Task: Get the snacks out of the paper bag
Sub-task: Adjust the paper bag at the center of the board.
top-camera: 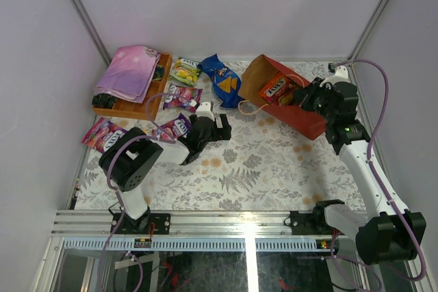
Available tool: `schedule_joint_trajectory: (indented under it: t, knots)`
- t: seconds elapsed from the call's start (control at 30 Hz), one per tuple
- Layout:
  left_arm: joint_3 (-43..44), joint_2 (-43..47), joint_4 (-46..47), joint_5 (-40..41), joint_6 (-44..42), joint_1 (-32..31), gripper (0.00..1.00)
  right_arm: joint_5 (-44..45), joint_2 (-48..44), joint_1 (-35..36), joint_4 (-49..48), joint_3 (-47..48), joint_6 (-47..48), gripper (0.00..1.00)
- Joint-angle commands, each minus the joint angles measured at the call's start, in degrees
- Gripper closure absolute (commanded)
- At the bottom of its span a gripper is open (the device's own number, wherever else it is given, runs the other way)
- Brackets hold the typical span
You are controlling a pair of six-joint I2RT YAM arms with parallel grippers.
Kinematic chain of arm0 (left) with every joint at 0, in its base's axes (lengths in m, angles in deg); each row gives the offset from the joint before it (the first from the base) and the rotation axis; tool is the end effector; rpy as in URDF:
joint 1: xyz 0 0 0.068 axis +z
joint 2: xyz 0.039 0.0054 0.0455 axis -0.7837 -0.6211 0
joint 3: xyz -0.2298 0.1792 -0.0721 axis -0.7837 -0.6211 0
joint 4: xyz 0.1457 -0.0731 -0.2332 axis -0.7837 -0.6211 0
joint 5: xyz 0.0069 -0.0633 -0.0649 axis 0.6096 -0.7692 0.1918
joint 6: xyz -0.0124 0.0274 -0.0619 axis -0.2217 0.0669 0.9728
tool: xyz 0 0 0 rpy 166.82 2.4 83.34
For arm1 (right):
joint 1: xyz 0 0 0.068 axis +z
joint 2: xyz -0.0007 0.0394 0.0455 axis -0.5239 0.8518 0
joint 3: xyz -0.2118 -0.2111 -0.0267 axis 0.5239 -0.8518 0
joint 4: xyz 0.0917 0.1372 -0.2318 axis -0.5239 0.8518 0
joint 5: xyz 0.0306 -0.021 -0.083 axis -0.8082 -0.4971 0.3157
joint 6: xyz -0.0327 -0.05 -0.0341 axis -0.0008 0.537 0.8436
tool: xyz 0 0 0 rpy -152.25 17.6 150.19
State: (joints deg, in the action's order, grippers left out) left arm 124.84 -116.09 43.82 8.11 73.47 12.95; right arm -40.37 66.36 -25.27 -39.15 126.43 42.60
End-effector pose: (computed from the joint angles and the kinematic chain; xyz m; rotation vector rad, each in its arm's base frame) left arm 0.3027 -0.2229 0.1348 0.0163 2.0429 -0.4587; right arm 0.2780 0.0435 0.3632 0.1568 1.7621 0.6318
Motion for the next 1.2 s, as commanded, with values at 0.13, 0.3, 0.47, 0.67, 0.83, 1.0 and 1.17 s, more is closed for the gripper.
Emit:
schedule_joint_trajectory:
  t: [0.13, 0.3, 0.47, 0.67, 0.83, 1.0, 1.17]
  knots:
    - [1.51, 0.30, 0.44, 1.50, -1.39, -0.63, 0.00, -1.46, -0.69, -0.09, -1.68, 0.35, -0.11, 1.00]
    - [2.48, -0.14, -0.48, 1.50, -1.75, -0.64, 0.00, -1.46, -0.73, -0.09, -1.65, 0.37, -0.06, 1.00]
    - [2.07, -0.22, -0.11, 1.62, -1.41, -0.66, 0.00, -1.38, -0.70, -0.11, -1.64, 0.28, -0.11, 1.00]
    - [2.67, -1.45, -0.40, 1.95, -1.32, -0.63, 0.00, -1.47, -0.65, -0.09, -1.70, 0.27, -0.08, 1.00]
    - [2.21, -0.12, -0.19, 2.02, -1.29, -0.68, 0.00, -1.39, -0.65, -0.09, -1.54, 0.32, 0.04, 1.00]
    - [1.99, 0.93, -0.70, 2.42, -1.58, -0.68, 0.00, -1.46, -0.64, -0.11, -1.60, 0.36, 0.04, 1.00]
    - [1.91, 1.16, -0.86, 2.54, -1.66, -0.64, 0.00, -1.63, -0.65, -0.09, -1.62, 0.35, -0.08, 1.00]
